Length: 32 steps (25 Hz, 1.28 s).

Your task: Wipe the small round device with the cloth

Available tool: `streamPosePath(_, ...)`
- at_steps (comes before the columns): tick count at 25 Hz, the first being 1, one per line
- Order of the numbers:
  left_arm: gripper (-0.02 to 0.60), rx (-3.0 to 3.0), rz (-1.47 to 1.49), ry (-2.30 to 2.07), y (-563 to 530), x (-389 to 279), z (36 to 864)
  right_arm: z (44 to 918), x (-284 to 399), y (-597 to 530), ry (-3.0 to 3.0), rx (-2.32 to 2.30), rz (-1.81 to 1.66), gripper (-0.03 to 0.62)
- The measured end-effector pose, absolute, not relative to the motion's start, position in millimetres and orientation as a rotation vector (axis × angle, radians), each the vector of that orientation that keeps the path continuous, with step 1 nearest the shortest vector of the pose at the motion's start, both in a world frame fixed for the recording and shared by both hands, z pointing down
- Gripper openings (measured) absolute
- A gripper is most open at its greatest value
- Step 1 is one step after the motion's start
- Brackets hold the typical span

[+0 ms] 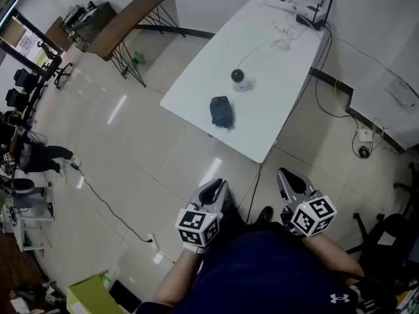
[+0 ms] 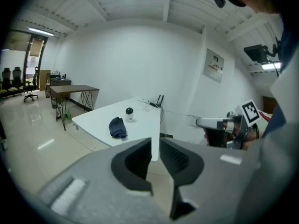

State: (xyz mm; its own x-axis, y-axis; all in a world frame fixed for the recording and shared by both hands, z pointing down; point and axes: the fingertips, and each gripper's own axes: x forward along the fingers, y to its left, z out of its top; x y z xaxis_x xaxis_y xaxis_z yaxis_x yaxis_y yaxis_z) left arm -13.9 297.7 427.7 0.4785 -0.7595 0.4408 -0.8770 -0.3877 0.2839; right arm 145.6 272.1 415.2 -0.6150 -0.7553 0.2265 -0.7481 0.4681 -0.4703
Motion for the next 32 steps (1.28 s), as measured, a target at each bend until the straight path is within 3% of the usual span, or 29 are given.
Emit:
streamPosePath(6,0.127,2.235,0.286,-1.334,221.4,-41.7,454.2,433.2,137.1,208.9,2.685,-1.461,-0.837,0.018)
streamPosePath(14,0.202,2.212,0.476,-1.163,83.0,-84.1,528.8,454.4,99.1,104.8,2.84,-1.556,-0.841,0.021)
streamPosePath(15,0.202,2.219,0.516,-1.147,71.3,-86.7,536.6,464.8,88.1,94.4,2.87,-1.532,-0.881,0.032)
streamPosePath(17,0.201,2.251,0.614,-1.124,53.5,-91.0,555.3,490.9,60.9,74.9,2.95,-1.46,-0.966,0.138)
streamPosePath(20,0.179,2.305,0.724,-1.054,45.1,-79.9,575.7,532.9,21.0,47.5,3.118,-1.342,-1.023,0.193)
streamPosePath(28,0.147,2.395,0.868,-0.858,67.1,-22.2,610.2,595.1,-44.4,-19.0,3.152,-1.056,-1.399,0.261)
streamPosePath(32,0.149,2.384,0.994,-0.787,87.6,-8.0,635.2,642.4,-47.7,-21.8,3.258,-1.152,-1.581,0.239)
